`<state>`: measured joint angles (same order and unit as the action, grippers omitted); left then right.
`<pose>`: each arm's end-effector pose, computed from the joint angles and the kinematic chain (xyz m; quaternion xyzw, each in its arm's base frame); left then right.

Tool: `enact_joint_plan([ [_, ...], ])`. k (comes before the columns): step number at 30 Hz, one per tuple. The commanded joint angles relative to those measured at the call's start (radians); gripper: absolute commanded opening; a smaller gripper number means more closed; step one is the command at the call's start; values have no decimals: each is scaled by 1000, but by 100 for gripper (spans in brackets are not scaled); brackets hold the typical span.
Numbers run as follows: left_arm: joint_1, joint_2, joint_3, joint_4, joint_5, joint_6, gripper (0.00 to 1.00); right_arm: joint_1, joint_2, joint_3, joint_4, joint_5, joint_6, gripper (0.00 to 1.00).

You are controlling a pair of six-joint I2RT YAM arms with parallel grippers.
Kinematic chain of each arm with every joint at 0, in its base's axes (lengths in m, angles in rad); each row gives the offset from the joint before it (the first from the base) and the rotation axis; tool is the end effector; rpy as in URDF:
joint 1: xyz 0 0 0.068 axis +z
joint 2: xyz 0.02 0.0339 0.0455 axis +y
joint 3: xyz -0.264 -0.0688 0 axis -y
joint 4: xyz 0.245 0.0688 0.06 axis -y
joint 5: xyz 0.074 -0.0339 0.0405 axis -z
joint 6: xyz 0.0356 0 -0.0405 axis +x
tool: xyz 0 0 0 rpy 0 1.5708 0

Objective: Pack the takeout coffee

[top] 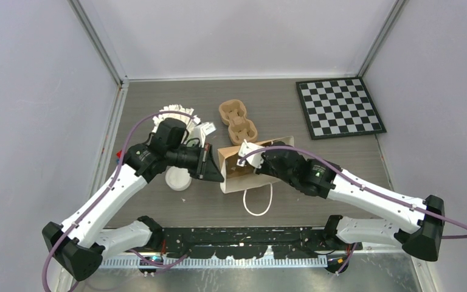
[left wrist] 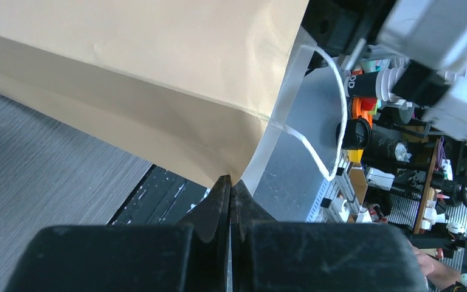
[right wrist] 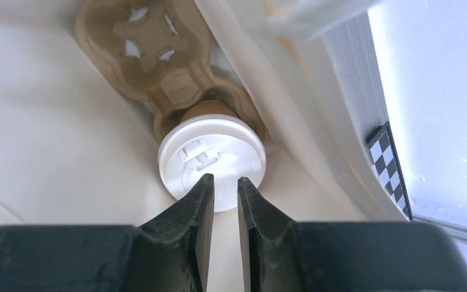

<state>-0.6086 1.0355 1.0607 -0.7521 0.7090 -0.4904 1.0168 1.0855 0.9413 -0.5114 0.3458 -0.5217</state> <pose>0.1543 -0.1358 0.3396 0.1924 0.8457 -0.4706 0.1621 0.1329 0.1919 0.3057 -0.5601 0.6878 -0.0430 0.4598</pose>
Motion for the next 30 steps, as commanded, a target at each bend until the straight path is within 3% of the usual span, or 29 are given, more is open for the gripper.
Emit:
enact_joint_plan([
  [1,-5,12,39,36,36,-20,0,-5,-38,73,-31,-41,38,26],
  [13,-4,66,78,77,29,-114,0,-3,-70,142,-123,-142,74,29],
  [30,-4,145,163,40,-22,-184,0,-14,-23,135,-110,-96,126,33],
])
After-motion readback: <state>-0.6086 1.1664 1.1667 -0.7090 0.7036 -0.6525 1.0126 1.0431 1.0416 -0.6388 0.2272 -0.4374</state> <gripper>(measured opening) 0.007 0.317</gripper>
